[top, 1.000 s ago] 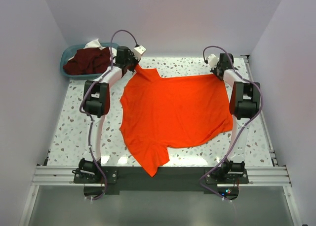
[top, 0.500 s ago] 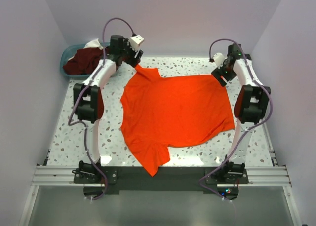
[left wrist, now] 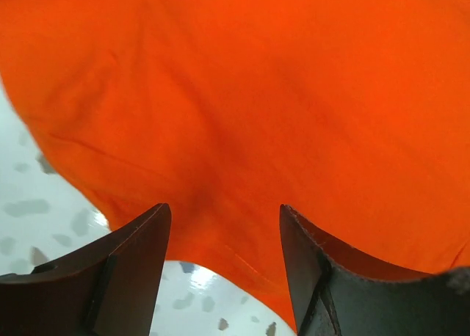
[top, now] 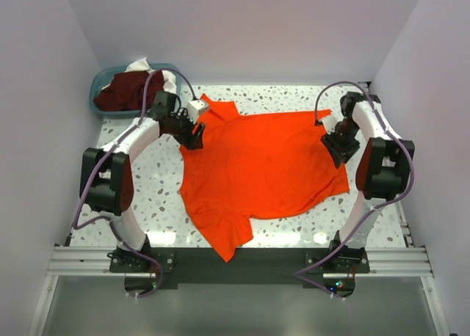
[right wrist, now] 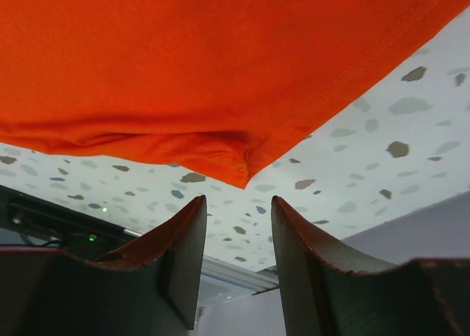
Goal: Fold and stack the t-shirts
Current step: Fold the tshirt
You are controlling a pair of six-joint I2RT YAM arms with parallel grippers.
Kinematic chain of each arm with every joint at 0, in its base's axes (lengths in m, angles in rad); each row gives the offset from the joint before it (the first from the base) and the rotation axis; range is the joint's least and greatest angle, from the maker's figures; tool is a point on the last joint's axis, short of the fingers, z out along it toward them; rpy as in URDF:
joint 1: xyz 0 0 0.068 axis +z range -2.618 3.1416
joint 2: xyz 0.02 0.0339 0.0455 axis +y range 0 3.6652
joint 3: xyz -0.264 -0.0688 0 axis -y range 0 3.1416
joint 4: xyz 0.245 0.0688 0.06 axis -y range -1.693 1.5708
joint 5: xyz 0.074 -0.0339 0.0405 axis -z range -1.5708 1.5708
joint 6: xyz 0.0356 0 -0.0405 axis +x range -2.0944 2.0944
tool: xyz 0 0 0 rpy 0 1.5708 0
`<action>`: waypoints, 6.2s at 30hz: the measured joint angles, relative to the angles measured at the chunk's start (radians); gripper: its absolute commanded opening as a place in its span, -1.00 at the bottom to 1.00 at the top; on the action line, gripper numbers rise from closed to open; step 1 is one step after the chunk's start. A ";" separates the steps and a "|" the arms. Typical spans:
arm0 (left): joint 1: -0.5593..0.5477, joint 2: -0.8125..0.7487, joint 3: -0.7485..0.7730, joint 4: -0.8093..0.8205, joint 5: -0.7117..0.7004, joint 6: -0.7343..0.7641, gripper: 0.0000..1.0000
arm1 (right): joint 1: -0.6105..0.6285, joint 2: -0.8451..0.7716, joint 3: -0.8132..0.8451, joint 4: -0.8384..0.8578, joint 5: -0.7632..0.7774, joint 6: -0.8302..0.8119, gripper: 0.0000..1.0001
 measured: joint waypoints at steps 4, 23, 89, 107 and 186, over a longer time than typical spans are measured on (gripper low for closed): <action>-0.001 0.007 -0.051 -0.029 -0.003 -0.015 0.32 | -0.002 0.016 -0.023 -0.005 0.002 0.092 -0.11; -0.002 0.077 -0.035 -0.010 -0.023 -0.040 0.33 | -0.013 0.132 -0.099 0.084 0.048 0.217 -0.26; -0.055 0.713 0.806 -0.114 -0.433 -0.044 -0.31 | 0.093 0.377 0.283 0.567 0.088 0.251 -0.56; -0.064 0.792 0.866 0.191 -0.521 0.130 0.30 | 0.093 0.570 0.613 0.571 0.183 0.291 -0.08; -0.685 -0.327 -0.575 -0.091 -0.317 0.129 -1.00 | 0.071 -0.453 -0.830 0.536 0.066 -0.396 -1.00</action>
